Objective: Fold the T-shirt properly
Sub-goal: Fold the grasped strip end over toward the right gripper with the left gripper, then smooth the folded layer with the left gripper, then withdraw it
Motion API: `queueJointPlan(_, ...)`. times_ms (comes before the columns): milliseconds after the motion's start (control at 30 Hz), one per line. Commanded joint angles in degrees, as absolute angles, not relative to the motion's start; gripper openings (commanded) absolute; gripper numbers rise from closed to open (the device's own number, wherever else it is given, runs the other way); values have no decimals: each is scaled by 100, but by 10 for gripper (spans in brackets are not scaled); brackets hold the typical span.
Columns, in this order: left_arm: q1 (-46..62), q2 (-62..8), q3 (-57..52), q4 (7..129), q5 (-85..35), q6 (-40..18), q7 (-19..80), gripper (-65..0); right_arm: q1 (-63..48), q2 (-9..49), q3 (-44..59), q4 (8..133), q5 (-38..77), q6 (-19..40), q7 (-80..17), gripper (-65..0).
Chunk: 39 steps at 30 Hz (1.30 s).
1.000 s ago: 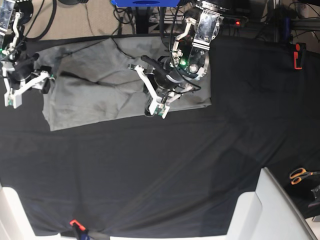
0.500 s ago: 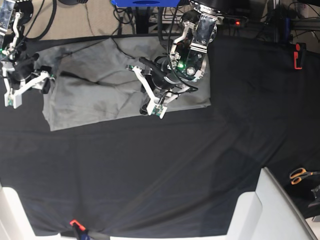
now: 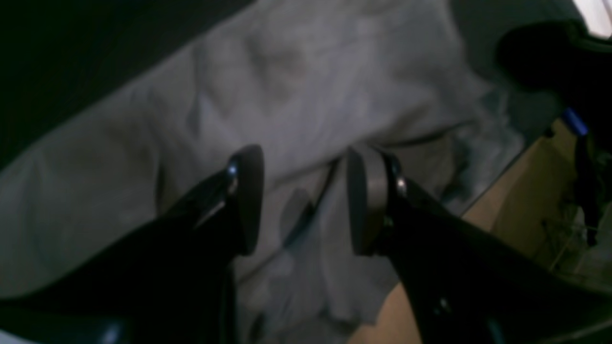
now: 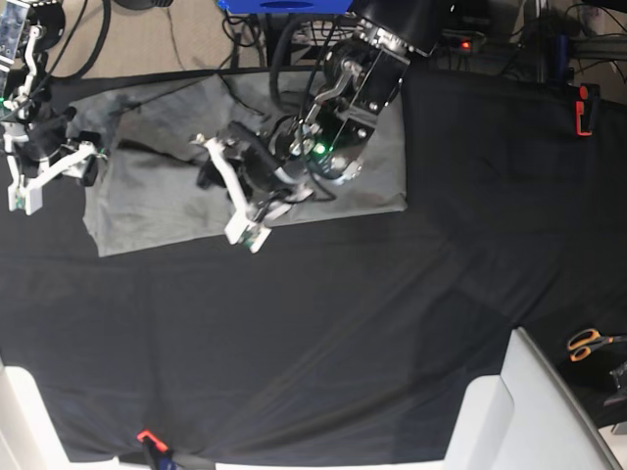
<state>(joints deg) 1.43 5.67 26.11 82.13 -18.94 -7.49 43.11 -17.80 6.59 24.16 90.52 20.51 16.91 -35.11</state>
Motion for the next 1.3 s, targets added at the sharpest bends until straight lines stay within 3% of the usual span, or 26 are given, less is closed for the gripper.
queueJointPlan(0,-13,646,2703,8215,-2088,-787,4224,-367,-1745,725,2440,9130,2088,1710,-3407,-308)
queueJointPlan(133,-295,620,2703,8145,-2774,-787,4224,-370,-1754,725,2440,9209,2088,1727,-3407,-308)
queueJointPlan(267,-189,66,2044,8690,-3160,-787,4233,-406,-2009,602,2431,9895,2088,2264,-3530,-309)
queueJointPlan(300,-22,-154,1833,8840,-3143,-787,4233,-464,-2114,497,2396,10193,2088,2378,-3653,-309)
queueJointPlan(367,268,-637,1323,9024,-3143,-787,4233,-650,-2360,330,2237,10800,2088,2413,-3881,-309)
queueJointPlan(600,1534,-1824,-505,9226,-3143,-796,4198,-650,-2844,312,646,11204,2053,2404,-3881,-309)
queueJointPlan(800,2264,-2202,-1710,9235,-3143,-822,4189,-650,-2844,268,-611,11196,936,2396,-3881,-309)
queueJointPlan(1000,2448,-2229,-1982,9226,-3143,-831,4189,-650,-2774,259,-1648,11196,629,2378,-3925,-309)
queueJointPlan(1167,2492,-2202,-1965,9235,-3143,-831,4189,-650,-2598,277,-2316,10905,629,1640,-3890,-308)
queueJointPlan(1267,2642,-2202,-1763,9534,-3169,-963,4189,-650,-2536,303,-2484,10809,629,1552,-3873,-309)
